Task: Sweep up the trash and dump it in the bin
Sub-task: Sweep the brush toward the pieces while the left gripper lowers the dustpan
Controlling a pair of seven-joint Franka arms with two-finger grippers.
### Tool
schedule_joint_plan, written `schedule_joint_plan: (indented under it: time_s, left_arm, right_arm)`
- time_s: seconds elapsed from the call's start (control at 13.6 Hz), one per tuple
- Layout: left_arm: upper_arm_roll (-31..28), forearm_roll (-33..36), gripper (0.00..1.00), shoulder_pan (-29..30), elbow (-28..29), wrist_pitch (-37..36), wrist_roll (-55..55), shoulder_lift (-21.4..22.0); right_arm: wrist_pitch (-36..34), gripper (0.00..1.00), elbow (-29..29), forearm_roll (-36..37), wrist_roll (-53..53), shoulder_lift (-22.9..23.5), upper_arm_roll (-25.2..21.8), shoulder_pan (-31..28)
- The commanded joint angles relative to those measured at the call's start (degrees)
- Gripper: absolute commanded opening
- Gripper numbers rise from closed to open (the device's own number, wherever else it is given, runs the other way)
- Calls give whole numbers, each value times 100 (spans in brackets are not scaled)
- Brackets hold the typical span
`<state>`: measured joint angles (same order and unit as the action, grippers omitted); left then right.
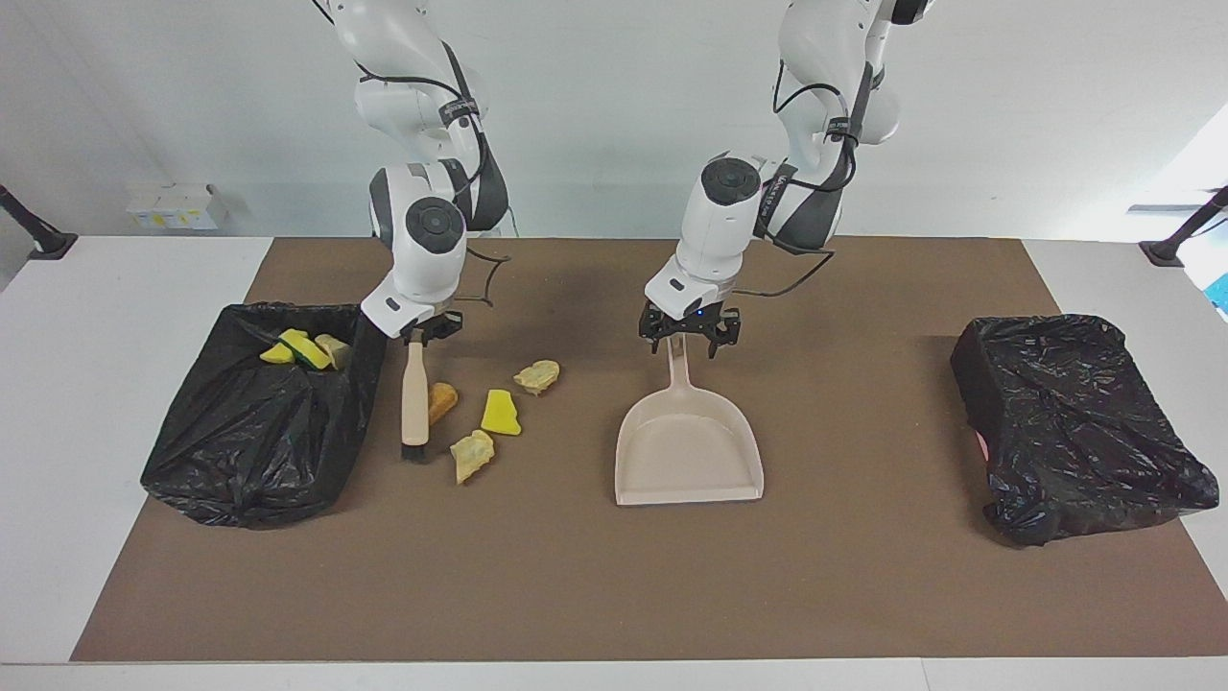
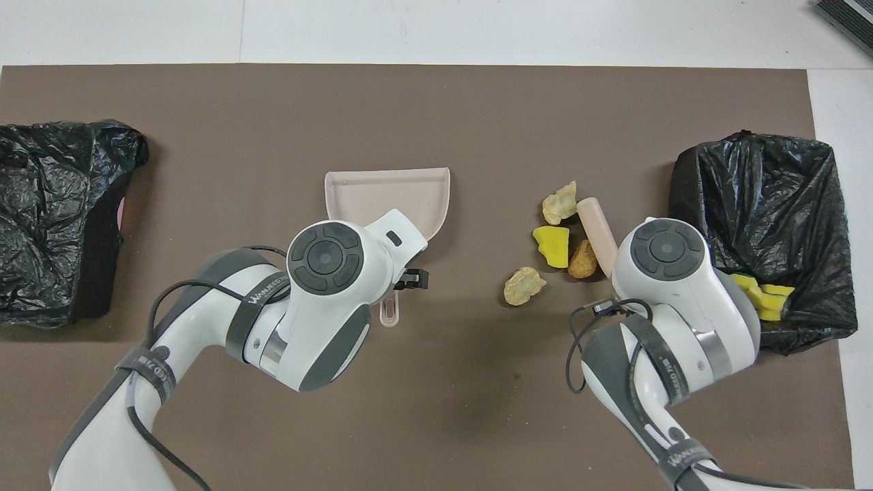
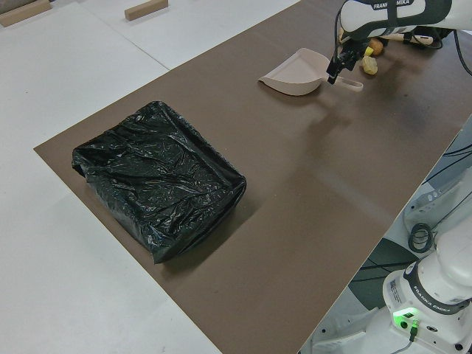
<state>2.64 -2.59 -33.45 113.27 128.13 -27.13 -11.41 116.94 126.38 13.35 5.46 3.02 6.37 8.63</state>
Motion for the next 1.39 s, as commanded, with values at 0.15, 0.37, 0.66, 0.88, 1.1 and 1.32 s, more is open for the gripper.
schedule_joint_plan:
  time_s: [0.15, 0.37, 0.66, 0.88, 1.1, 1.32]
  left_arm:
    - [-18, -31, 79, -3, 152, 177, 111, -19]
    - [-18, -31, 42, -12, 143, 169, 120, -19]
    - [-18, -22, 0, -30, 99, 160, 129, -37]
    - [-27, -22, 0, 5, 21, 134, 426, -72]
    - [-36, -22, 0, 84, -94, 72, 1049, -55]
    - [-53, -4, 0, 207, -129, 28, 1594, -11]
  right_arm:
    - [75, 0, -96, -833, -282, 31, 22, 288]
    - [-196, 0, -280, -1010, -54, 32, 22, 412]
    - [-1241, 0, -947, -966, -132, 5, -22, 254]
    - [-1524, 0, -1090, -887, -561, -30, -40, -141]
    - [-1499, 0, -958, -878, -1062, -47, -31, -668]
    - [-1332, 0, -791, -878, -1284, -100, -31, -845]
